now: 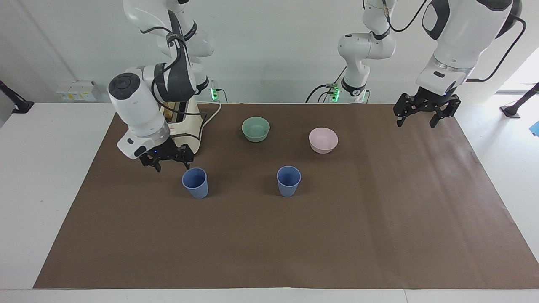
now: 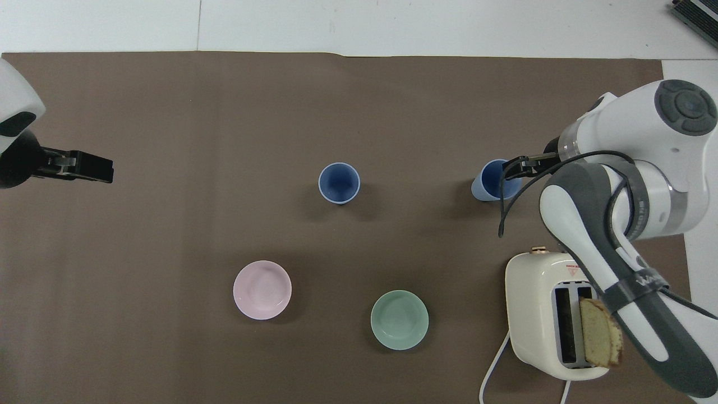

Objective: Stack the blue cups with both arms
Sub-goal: 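Grasp the second blue cup with the right gripper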

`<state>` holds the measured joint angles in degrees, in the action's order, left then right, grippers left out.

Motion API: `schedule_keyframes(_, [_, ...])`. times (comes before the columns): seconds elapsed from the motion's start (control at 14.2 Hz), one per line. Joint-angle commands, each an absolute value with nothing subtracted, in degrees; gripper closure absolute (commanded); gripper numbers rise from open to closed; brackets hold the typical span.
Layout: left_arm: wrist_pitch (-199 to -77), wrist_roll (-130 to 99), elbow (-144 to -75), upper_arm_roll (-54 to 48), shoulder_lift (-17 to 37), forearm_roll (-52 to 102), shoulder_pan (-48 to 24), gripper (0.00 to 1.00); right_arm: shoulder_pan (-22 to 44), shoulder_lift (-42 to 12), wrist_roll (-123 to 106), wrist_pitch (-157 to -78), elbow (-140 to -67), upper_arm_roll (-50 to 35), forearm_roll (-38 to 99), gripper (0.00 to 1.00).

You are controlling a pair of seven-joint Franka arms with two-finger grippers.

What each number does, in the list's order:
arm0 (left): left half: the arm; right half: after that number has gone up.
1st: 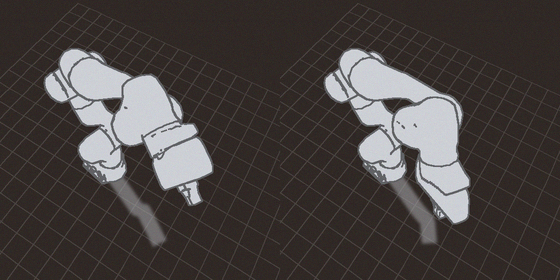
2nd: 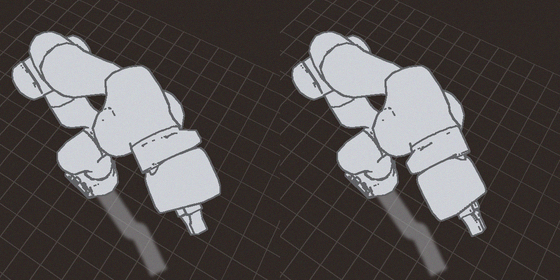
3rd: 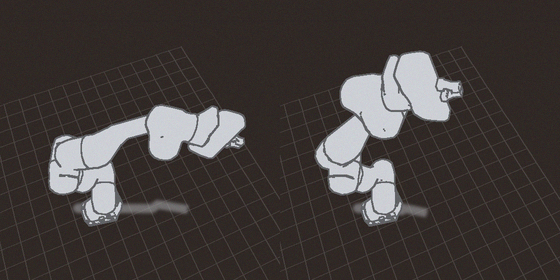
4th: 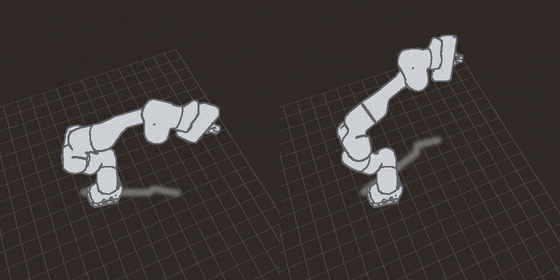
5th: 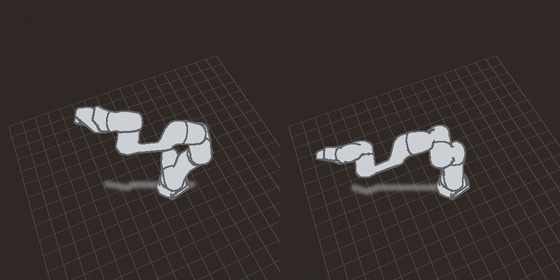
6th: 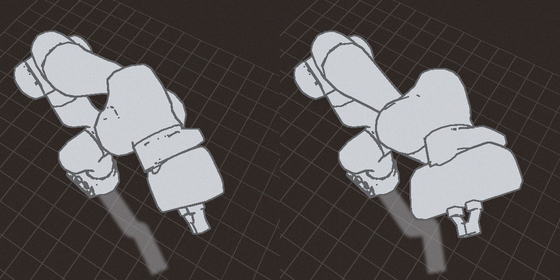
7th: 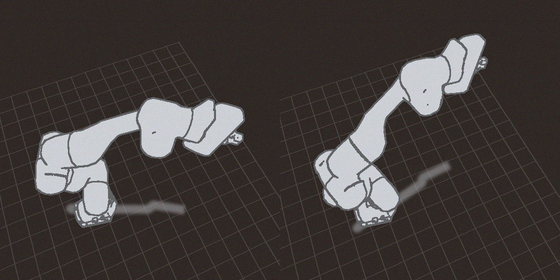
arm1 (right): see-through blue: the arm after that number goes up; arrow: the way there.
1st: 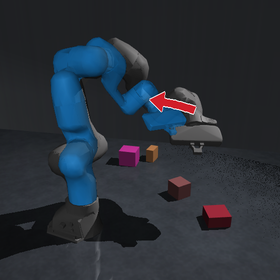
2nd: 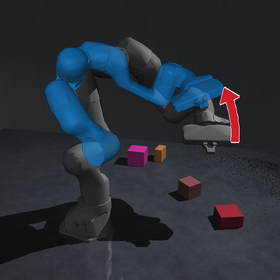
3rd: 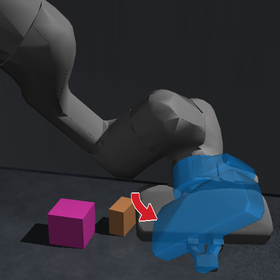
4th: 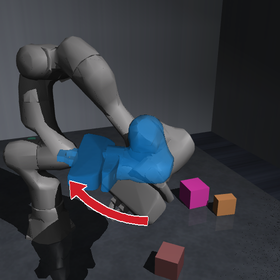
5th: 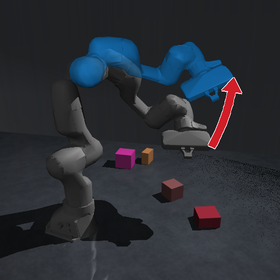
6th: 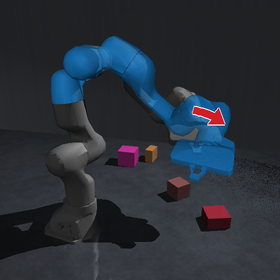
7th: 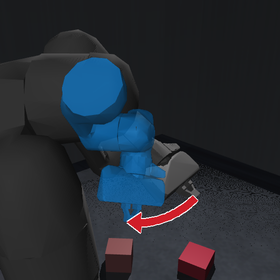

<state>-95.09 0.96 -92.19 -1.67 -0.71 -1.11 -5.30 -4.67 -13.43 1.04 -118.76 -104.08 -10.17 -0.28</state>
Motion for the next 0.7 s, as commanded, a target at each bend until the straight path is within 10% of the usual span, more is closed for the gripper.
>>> schedule_keyframes(0.0, [-93.17, 1.93, -93.43, -2.29, -1.93, -0.35, -5.27, 0.00, -4.92, -15.28, 1.76, -121.20, -104.85, -10.20, 0.79, 0.00])
schedule_keyframes(0.42, [-91.76, 1.76, -93.25, -2.20, -4.04, -0.35, -4.40, 0.00, -5.01, -16.26, -0.08, -124.80, -107.31, -10.20, 0.79, 0.00])
schedule_keyframes(0.63, [-91.76, 1.76, -93.16, -2.02, -4.04, -0.26, -4.39, 0.00, -4.92, -16.35, -1.41, -125.86, -107.58, -10.20, 0.79, 0.69])
